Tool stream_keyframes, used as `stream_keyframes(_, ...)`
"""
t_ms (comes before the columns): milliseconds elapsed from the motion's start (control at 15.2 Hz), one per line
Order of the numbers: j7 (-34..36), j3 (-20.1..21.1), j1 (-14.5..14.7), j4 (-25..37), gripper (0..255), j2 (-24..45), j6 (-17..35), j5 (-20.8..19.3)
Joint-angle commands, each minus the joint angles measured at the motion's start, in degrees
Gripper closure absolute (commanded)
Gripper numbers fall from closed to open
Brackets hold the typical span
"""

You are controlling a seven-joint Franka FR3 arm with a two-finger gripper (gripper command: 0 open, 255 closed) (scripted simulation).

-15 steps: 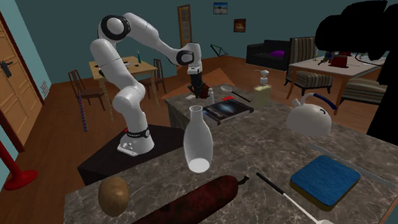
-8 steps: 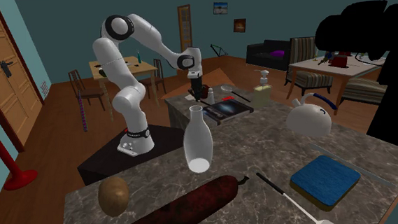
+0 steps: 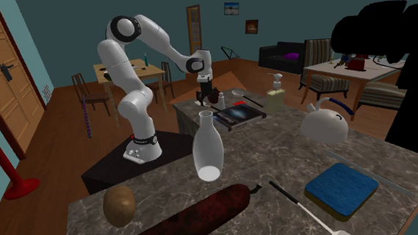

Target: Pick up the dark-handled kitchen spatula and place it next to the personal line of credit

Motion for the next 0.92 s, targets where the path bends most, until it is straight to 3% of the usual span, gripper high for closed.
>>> stream_keyframes(0,0.0,0.0,0.0,0.0,0,0.0,0.0,0.0)
stream_keyframes(66,0.0,0.0,0.0,0.0,0,0.0,0.0,0.0)
stream_keyframes(330,-2.0,-2.4,1.4,3.9,0,-5.2,-8.5,2.2)
stream_keyframes(858,-2.0,-2.5,1.5,3.9,0,-5.2,-8.5,2.2)
